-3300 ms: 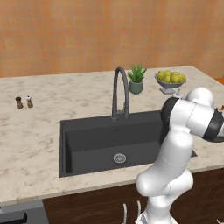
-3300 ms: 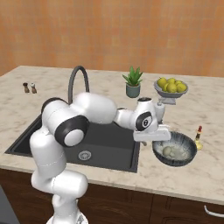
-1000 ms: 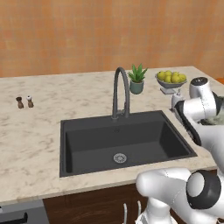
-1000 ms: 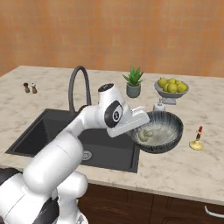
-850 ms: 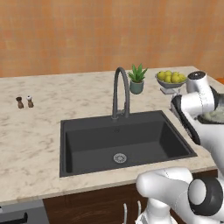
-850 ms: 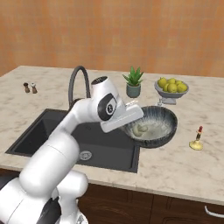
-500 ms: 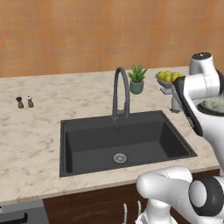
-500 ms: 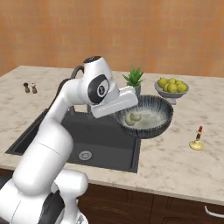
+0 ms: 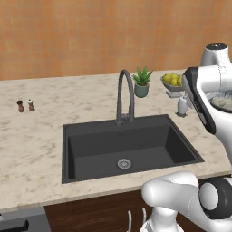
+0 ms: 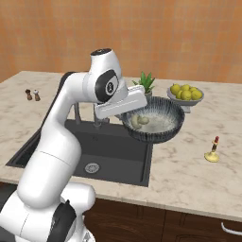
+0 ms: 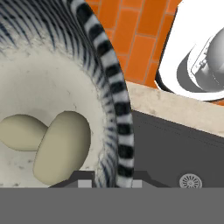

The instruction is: Pick the mushroom from the sink and place it in the bowl. Then pick the bowl and place it in the microwave. Then close the microwave door and press the start button.

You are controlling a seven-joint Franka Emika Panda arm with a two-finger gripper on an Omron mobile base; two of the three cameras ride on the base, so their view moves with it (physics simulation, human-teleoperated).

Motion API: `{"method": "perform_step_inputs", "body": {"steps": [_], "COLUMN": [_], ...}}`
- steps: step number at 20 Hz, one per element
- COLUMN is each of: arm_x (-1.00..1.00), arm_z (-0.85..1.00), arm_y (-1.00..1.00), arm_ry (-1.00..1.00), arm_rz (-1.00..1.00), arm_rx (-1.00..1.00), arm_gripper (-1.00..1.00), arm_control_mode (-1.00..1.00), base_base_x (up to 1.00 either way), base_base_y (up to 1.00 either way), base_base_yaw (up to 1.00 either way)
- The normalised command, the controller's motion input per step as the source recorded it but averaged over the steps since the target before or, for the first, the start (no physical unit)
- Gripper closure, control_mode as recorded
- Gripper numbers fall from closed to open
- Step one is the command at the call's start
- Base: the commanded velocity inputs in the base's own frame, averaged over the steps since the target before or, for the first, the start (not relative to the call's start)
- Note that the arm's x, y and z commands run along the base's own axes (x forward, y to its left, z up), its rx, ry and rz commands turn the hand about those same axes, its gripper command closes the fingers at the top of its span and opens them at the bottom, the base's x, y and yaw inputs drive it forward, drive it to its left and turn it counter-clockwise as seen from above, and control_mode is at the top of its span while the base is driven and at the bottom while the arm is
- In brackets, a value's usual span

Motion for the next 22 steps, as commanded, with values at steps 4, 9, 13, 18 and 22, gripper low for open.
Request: {"method": "perform_step_inputs", "body": {"steps": [4,9,13,18,22], "arm_x": [-0.28,-0.46,-0.10,0.00,0.00], "arm_z": [-0.02,0.03,0.00,0.00,0.00], "arm_y": [0.17,0.33,0.14,0.00,0.00], "arm_ry": [-0.22,-0.01,0.00,0.00,0.00], "arm_rz": [0.13,0.03,0.00,0.00,0.00], "arm_rx": [-0.10,0.00,0.00,0.00,0.00], "arm_gripper": [1.00,1.00,1.00,1.00,1.00], "arm_control_mode": [-1.00,-1.00,1.00,1.00,1.00], "base_base_x": [0.00,0.00,-0.22,-0.63,-0.21], "base_base_y": [0.00,0.00,0.17,0.38,0.53], "base_base_yaw": [0.00,0.00,0.01,0.14,0.61]}}
